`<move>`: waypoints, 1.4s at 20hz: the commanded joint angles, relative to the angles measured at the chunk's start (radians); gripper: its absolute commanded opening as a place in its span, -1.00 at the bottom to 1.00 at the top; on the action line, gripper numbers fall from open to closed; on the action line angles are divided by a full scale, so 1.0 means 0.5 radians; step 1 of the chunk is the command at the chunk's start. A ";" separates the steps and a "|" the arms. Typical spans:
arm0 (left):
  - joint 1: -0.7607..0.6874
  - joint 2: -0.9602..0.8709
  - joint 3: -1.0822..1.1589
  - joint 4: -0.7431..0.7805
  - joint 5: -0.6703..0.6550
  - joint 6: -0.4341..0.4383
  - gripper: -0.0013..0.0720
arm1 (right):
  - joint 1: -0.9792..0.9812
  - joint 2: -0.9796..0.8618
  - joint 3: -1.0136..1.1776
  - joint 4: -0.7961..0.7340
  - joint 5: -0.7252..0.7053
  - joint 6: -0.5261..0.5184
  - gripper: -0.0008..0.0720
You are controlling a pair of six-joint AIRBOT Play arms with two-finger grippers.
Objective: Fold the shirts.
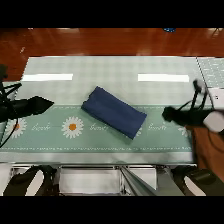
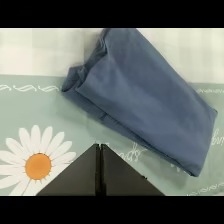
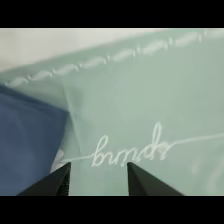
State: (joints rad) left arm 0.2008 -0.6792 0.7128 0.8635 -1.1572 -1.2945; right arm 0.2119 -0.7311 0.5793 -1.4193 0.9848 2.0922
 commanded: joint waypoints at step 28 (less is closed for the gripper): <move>-0.141 -0.039 -0.288 -0.007 0.085 -0.002 -0.90 | -0.026 -1.361 1.844 1.083 0.188 -0.958 -0.92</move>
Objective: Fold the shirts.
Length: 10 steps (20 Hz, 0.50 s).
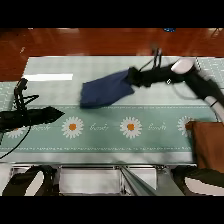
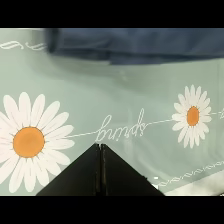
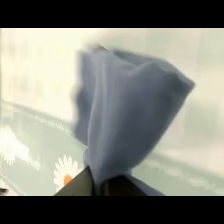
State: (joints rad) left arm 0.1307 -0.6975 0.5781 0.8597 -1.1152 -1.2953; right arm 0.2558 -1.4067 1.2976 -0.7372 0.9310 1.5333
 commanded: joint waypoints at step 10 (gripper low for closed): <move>-0.001 -0.003 -0.031 0.001 0.052 0.002 -0.90 | -1.005 0.344 0.787 -0.376 0.942 0.254 -0.92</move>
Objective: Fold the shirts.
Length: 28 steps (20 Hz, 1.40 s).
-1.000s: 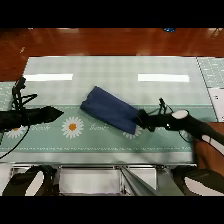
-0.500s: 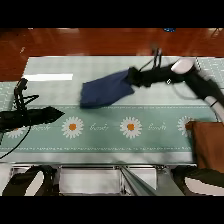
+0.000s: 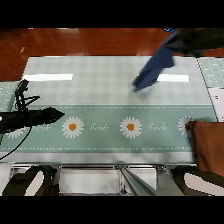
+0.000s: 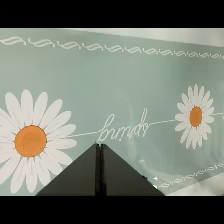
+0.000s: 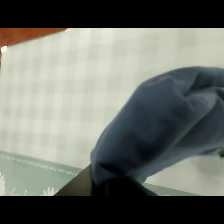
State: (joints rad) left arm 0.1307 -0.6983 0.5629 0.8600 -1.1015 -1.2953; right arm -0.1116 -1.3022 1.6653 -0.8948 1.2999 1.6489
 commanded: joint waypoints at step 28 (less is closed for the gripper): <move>0.000 -0.004 -0.001 0.001 0.220 0.230 -0.90 | -1.852 1.145 -1.364 -2.037 1.110 0.082 0.15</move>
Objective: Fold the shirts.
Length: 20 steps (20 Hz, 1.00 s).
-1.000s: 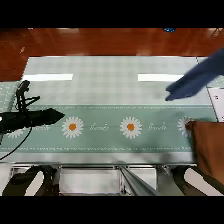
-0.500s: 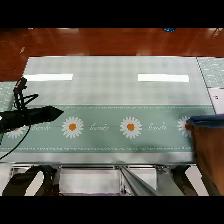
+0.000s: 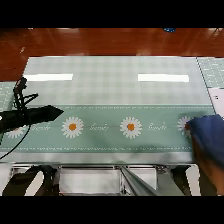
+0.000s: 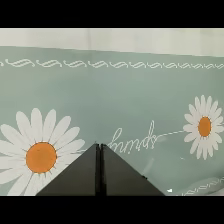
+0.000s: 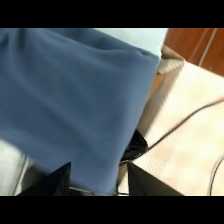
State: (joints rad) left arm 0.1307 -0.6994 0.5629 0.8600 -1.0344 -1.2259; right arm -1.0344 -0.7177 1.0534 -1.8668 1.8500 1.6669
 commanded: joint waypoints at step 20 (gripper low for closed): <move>-0.639 -1.347 1.451 0.818 -0.248 -0.543 -0.90 | 2.496 -1.323 0.542 0.335 -1.251 0.360 -0.92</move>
State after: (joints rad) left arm -0.1699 -1.3048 1.3113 1.2205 -1.1080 -1.4532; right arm 0.1043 -1.2690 1.3209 -1.6001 1.2175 1.7798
